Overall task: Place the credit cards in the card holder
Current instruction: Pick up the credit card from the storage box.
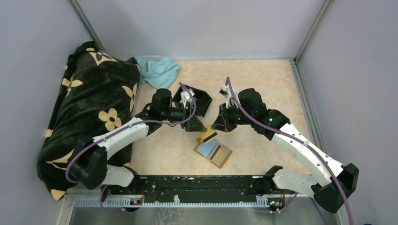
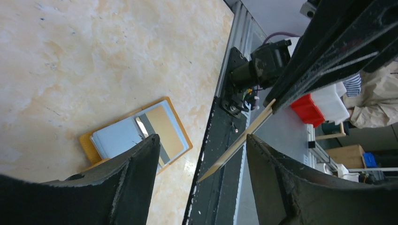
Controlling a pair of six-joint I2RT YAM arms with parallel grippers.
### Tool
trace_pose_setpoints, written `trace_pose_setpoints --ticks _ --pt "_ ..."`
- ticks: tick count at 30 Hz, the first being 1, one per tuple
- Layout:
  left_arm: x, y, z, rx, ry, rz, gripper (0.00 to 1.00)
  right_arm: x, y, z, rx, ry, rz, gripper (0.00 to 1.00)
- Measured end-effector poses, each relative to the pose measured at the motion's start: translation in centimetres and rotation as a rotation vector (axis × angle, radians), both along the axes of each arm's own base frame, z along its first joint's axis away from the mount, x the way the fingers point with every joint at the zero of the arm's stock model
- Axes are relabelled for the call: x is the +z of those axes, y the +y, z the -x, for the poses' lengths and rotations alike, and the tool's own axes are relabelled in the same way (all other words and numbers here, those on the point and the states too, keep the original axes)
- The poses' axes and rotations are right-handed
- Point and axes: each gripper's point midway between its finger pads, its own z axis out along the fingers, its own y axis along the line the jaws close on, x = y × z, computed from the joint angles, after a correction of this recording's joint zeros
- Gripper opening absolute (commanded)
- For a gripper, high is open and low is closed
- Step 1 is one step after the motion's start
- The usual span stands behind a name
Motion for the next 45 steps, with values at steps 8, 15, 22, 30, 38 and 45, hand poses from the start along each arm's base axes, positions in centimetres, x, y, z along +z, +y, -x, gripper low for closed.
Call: trace_pose_setpoints --ticks 8,15,22,30,38,45 --pt "0.2 0.1 2.0 -0.103 0.035 0.02 0.67 0.2 -0.5 -0.3 0.003 0.051 -0.055 0.0" --pt "-0.8 -1.0 3.9 -0.222 0.099 0.007 0.55 0.3 0.1 -0.2 0.052 0.093 -0.116 0.0" --pt "-0.7 -1.4 4.6 -0.279 0.104 0.011 0.27 -1.0 0.5 -0.9 0.067 0.154 -0.135 0.0" --pt "-1.5 -1.6 4.7 -0.316 0.142 0.008 0.0 -2.4 0.0 -1.3 0.065 0.21 -0.147 0.08" --pt "-2.3 -1.7 4.2 -0.295 0.155 -0.014 0.0 -2.8 -0.8 -2.8 -0.019 0.152 -0.101 0.45" --pt "-3.1 -1.8 1.0 -0.08 0.1 -0.104 0.0 0.9 -4.1 -6.6 -0.28 -0.125 -0.068 0.87"
